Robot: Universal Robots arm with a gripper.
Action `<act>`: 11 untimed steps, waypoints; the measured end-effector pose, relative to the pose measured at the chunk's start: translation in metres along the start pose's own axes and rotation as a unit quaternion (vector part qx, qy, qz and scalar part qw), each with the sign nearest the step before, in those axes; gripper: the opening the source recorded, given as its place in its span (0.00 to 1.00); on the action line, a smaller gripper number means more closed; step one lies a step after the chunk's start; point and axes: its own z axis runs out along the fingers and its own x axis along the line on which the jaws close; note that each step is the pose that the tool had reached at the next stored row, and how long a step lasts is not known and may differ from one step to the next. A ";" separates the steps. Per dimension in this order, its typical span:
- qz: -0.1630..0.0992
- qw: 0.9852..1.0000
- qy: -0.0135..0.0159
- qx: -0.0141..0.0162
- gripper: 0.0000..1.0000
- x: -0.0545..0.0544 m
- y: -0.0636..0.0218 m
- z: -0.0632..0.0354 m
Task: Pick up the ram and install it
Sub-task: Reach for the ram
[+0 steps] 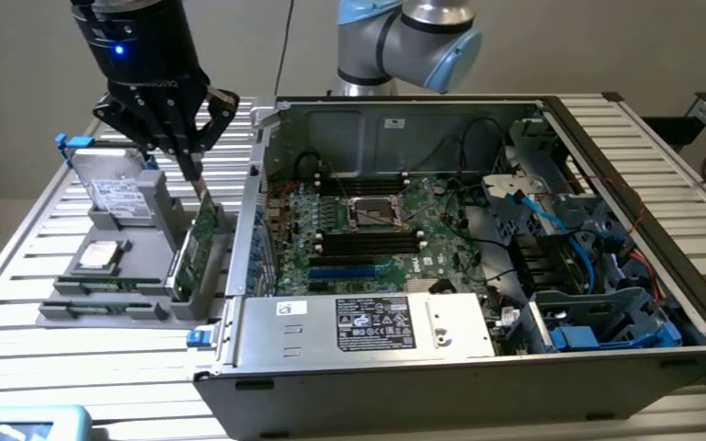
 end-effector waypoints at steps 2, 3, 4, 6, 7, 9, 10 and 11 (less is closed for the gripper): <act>0.000 1.000 0.000 0.000 0.11 0.004 -0.0062 0.0024; 0.000 1.000 0.000 0.000 0.11 0.006 -0.0086 0.0039; 0.000 1.000 0.000 0.000 0.11 0.010 -0.0107 0.0056; 0.000 1.000 0.000 0.000 0.11 0.017 -0.0134 0.0090; 0.000 1.000 0.000 0.000 0.11 0.020 -0.0144 0.0107; 0.000 1.000 0.000 0.000 0.11 0.027 -0.0159 0.0142; 0.000 1.000 0.000 0.000 0.11 0.030 -0.0168 0.0159; 0.000 1.000 0.000 0.000 0.11 0.032 -0.0178 0.0175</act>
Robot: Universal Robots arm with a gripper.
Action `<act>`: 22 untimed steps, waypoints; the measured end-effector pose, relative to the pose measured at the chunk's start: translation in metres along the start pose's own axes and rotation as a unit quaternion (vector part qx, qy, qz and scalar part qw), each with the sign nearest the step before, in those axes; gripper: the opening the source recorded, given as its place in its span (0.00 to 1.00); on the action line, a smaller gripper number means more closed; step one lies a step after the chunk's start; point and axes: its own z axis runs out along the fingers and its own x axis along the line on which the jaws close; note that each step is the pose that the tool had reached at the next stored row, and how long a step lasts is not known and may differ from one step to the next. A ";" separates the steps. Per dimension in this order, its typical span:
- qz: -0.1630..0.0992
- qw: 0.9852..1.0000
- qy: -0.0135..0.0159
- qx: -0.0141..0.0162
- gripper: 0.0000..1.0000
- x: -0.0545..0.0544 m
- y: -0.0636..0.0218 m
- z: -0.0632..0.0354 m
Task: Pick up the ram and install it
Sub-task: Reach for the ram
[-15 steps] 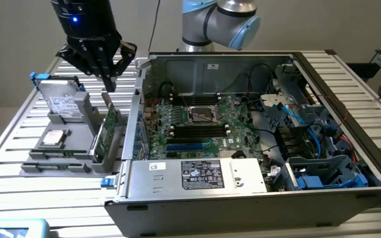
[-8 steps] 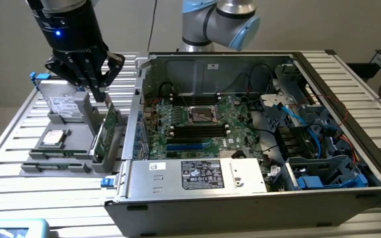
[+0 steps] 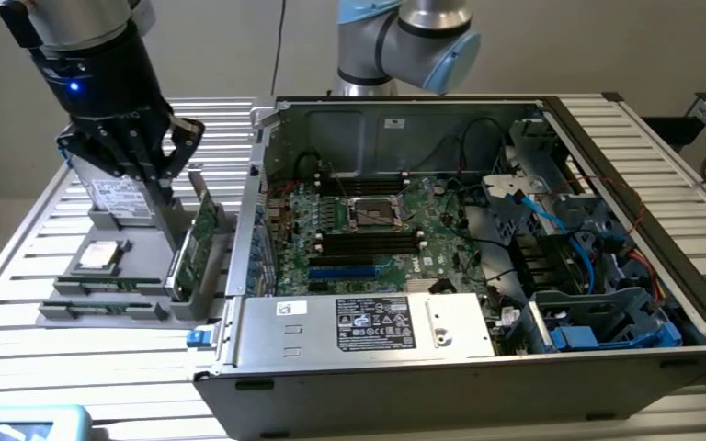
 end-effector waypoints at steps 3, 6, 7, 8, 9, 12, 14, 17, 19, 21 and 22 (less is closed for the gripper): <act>0.000 1.000 0.000 0.000 0.11 0.009 -0.0025 0.0054; 0.000 1.000 0.001 0.000 0.11 0.021 -0.0049 0.0076; 0.000 1.000 0.001 0.000 0.11 0.026 -0.0060 0.0079; 0.000 1.000 0.001 0.000 0.11 0.030 -0.0071 0.0081; 0.000 1.000 0.001 0.000 0.11 0.034 -0.0083 0.0084; 0.000 1.000 0.001 0.000 0.11 0.045 -0.0125 0.0097; 0.000 1.000 0.001 0.000 0.11 0.052 -0.0151 0.0109; 0.000 1.000 0.001 0.000 0.11 0.063 -0.0166 0.0130; 0.000 1.000 0.002 0.000 0.11 0.069 -0.0175 0.0144; 0.000 1.000 0.002 0.000 0.11 0.071 -0.0178 0.0154; 0.000 1.000 0.002 0.000 0.11 0.072 -0.0178 0.0159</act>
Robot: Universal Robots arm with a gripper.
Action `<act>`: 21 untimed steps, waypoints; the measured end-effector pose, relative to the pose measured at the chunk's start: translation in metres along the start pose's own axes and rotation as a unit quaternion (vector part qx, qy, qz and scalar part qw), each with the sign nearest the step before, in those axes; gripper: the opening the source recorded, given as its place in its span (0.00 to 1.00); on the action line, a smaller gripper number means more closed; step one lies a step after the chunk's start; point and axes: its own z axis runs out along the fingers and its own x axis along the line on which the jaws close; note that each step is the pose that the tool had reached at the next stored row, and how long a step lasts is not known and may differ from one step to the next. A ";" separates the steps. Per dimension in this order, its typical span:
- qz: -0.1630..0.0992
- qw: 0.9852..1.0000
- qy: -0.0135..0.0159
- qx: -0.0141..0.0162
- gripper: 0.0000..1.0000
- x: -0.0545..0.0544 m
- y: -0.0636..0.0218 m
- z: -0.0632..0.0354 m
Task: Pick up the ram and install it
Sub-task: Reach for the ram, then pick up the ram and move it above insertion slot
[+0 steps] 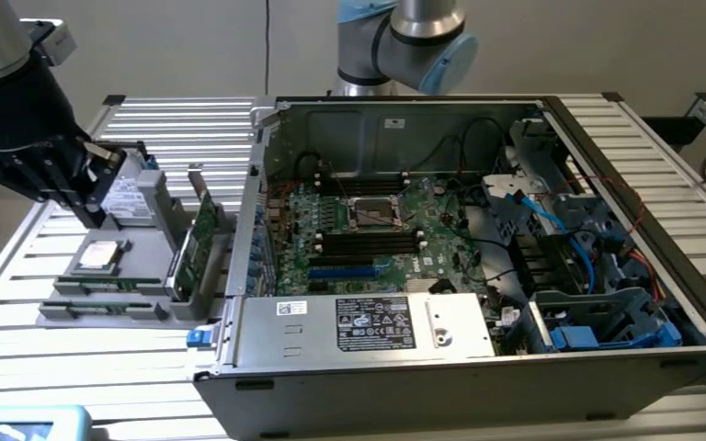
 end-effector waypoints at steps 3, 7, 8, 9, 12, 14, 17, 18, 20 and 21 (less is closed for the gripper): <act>0.000 1.000 0.000 0.000 0.11 0.002 -0.0003 0.0010; 0.000 1.000 0.000 0.000 0.11 0.007 -0.0006 0.0014; 0.000 1.000 0.000 0.000 0.11 0.008 -0.0007 0.0015; 0.000 1.000 0.000 0.000 0.11 0.009 -0.0007 0.0015; -0.001 1.000 0.000 0.000 0.11 0.009 -0.0008 0.0016; -0.013 1.000 0.001 0.000 0.11 0.009 -0.0007 0.0015; -0.041 0.999 0.002 0.000 0.11 0.009 -0.0008 0.0016; -0.049 0.999 0.003 -0.001 0.11 0.009 -0.0008 0.0017; -0.068 0.998 0.004 -0.001 0.11 0.009 -0.0008 0.0018; -0.077 0.997 0.004 -0.001 0.11 0.009 -0.0008 0.0018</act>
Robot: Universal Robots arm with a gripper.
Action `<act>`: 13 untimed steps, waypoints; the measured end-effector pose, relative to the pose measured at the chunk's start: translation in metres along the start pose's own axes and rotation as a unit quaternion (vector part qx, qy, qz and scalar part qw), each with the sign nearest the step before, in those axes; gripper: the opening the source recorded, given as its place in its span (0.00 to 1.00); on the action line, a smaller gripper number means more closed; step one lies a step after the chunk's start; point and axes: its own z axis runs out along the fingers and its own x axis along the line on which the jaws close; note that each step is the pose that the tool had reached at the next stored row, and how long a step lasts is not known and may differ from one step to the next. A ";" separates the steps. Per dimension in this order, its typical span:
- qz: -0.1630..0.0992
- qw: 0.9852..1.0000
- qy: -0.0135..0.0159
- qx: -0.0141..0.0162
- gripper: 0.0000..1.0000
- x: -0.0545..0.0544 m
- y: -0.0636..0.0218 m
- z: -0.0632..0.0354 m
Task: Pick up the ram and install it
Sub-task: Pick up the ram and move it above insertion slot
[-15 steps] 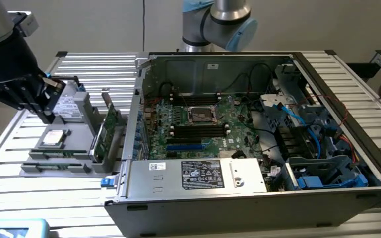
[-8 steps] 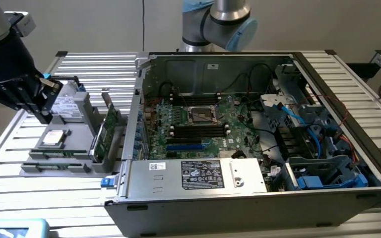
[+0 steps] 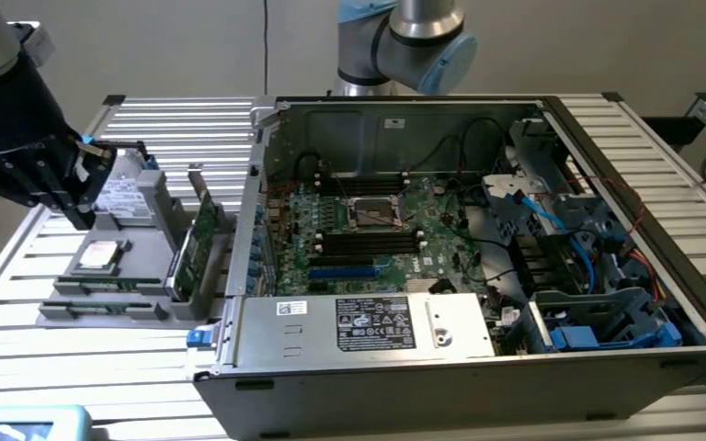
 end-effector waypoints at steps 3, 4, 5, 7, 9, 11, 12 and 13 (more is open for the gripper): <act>-0.027 1.000 0.001 -0.001 0.11 0.000 0.0000 0.0001; -0.037 0.999 0.002 -0.001 0.11 0.000 0.0000 0.0002; -0.046 0.999 0.002 -0.001 0.11 0.000 0.0000 0.0002; -0.064 0.998 0.003 -0.001 0.11 0.000 0.0000 0.0002; -0.082 0.997 0.004 -0.002 0.11 0.000 0.0000 0.0003; -0.100 0.995 0.005 -0.002 0.11 0.000 0.0000 0.0005; -0.110 0.994 0.005 -0.002 0.11 0.000 0.0000 0.0005; -0.118 0.993 0.006 -0.002 0.11 0.000 0.0000 0.0006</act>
